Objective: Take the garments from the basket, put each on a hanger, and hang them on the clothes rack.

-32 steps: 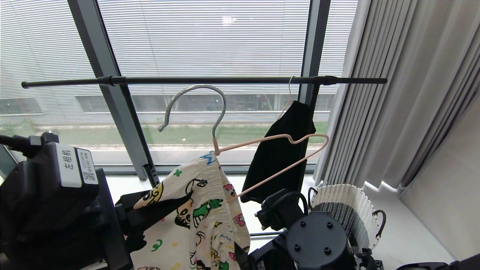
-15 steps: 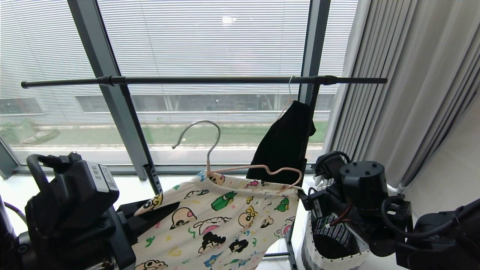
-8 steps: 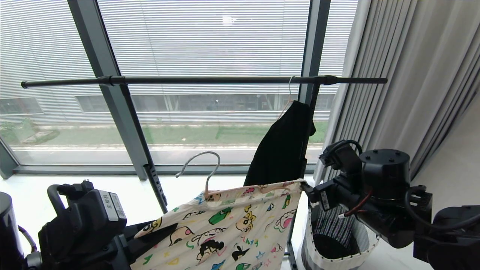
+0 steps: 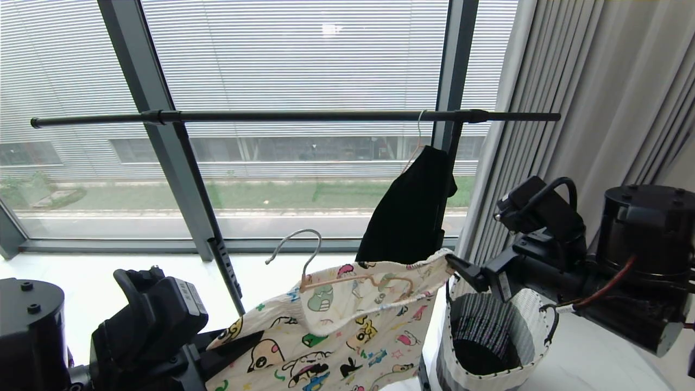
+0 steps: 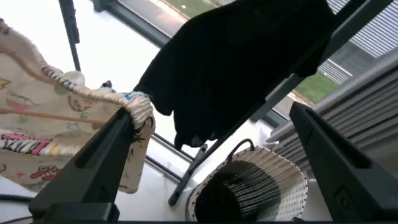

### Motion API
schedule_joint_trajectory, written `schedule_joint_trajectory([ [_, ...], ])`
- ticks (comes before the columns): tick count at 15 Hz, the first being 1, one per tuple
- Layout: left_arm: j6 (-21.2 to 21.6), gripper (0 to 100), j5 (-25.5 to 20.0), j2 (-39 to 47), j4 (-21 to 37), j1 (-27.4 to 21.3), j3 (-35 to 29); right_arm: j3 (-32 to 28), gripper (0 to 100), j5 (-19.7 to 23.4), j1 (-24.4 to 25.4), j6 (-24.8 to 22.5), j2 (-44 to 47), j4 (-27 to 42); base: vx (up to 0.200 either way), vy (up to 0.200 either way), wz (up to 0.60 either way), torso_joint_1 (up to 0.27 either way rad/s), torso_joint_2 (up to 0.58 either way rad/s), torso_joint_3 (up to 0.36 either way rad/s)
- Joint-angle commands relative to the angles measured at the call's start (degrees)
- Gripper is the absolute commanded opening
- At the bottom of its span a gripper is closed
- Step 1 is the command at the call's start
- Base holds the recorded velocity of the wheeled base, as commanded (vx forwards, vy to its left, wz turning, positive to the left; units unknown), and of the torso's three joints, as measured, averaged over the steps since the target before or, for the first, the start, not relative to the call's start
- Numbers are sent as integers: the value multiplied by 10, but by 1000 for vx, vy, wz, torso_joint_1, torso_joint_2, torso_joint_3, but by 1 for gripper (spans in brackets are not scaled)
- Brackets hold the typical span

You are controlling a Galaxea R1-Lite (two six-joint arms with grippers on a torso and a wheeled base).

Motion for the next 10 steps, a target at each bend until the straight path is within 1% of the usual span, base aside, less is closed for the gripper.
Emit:
schedule_joint_trajectory([
  [1, -19, 0, -1, 10, -1, 0, -8, -2, 100, 62, 43, -11, -113, 104, 0, 0, 0, 0, 0, 0],
  [3, -21, 0, -2, 11, -9, -10, -15, -20, 100, 125, 62, -33, -191, 249, 0, 0, 0, 0, 0, 0],
  [4, -22, 0, -2, 13, -14, -23, -18, -30, 100, 142, 62, -39, -208, 291, 0, 0, 0, 0, 0, 0],
  [5, -21, 0, -2, 23, -29, -57, -20, -46, 100, 167, 61, -55, -232, 362, 0, 0, 0, 0, 0, 0],
  [6, -21, 0, -2, 31, -39, -83, -21, -51, 100, 172, 61, -63, -235, 379, 0, 0, 0, 0, 0, 0],
  [7, -19, 0, -2, 48, -53, -115, -27, -52, 100, 175, 61, -75, -233, 381, 0, 0, 0, 0, 0, 0],
  [8, -15, 0, -1, 65, -64, -137, -35, -52, 100, 176, 61, -94, -228, 382, 0, 0, 0, 0, 0, 0],
  [10, -15, 0, 2, 98, -81, -168, -54, -52, 100, 180, 61, -112, -211, 381, 0, 0, 0, 0, 0, 0],
])
